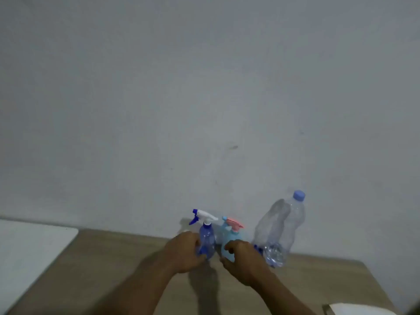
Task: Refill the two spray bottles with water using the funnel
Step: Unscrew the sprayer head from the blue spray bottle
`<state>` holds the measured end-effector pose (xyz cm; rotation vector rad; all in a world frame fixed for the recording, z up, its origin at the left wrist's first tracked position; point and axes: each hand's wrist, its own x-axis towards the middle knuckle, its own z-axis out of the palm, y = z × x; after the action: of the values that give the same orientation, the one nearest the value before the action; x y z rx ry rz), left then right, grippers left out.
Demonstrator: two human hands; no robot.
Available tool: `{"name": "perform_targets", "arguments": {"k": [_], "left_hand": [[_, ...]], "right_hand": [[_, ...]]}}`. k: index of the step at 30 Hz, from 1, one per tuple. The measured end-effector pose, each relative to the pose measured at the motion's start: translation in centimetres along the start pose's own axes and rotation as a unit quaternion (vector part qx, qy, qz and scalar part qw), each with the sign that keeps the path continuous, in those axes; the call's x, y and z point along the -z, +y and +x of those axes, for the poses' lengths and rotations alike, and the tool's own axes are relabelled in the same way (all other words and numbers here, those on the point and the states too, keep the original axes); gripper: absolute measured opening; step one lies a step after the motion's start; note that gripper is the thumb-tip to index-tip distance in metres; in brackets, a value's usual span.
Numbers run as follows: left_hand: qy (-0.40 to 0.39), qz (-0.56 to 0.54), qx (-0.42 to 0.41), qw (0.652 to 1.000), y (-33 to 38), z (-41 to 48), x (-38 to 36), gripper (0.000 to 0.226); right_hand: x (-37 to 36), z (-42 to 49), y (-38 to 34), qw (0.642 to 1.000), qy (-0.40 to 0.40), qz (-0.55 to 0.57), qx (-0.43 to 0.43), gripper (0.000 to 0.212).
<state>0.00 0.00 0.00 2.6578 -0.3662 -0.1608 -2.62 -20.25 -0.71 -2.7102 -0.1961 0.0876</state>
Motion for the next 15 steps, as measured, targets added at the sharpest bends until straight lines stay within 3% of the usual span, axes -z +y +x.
{"name": "perform_targets", "arguments": {"k": [4,8,12,15], "left_hand": [[-0.015,-0.044,0.014,0.999,-2.8,3.0,-2.6,0.026],[-0.012,-0.068,0.035,0.997,-5.3,6.4,-5.2,0.024],[0.01,-0.074,0.042,0.996,-7.2,9.5,-7.0,0.036],[0.012,-0.099,0.033,0.995,-7.6,10.5,-7.7,0.04]], "right_hand": [[-4.2,3.7,1.2,0.999,-0.012,0.035,0.005,0.011],[-9.0,7.7,3.1,0.997,-0.015,0.073,-0.017,0.016],[-11.6,10.9,4.3,0.99,0.0,0.134,-0.053,0.017],[-12.7,12.1,4.9,0.989,0.024,0.14,-0.036,0.021]]}}
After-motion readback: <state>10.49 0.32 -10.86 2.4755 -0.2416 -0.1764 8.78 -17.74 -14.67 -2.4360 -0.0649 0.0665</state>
